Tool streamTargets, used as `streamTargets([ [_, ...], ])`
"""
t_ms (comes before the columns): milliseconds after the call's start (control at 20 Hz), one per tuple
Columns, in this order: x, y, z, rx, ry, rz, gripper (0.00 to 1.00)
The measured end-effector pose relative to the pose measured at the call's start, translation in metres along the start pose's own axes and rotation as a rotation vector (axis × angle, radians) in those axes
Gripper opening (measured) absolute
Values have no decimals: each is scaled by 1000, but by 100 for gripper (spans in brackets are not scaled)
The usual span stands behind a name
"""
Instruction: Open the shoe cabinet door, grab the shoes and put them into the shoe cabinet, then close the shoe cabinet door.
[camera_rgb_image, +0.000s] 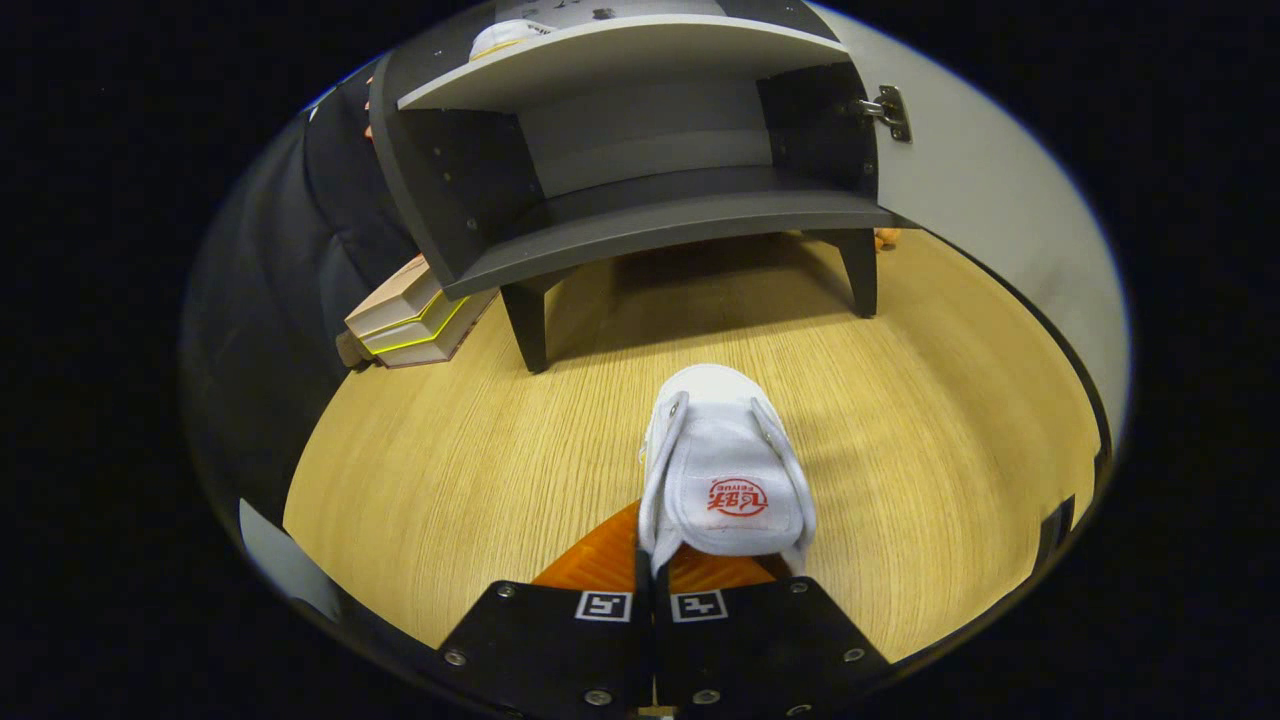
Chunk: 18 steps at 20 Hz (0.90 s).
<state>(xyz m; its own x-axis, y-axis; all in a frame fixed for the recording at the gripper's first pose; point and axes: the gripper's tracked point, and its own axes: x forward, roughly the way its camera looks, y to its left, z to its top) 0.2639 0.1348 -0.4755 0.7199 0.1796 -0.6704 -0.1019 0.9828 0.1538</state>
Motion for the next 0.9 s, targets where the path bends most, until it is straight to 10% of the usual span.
streamTargets([
  [900,-155,26,178,-114,-272,8,0],
])
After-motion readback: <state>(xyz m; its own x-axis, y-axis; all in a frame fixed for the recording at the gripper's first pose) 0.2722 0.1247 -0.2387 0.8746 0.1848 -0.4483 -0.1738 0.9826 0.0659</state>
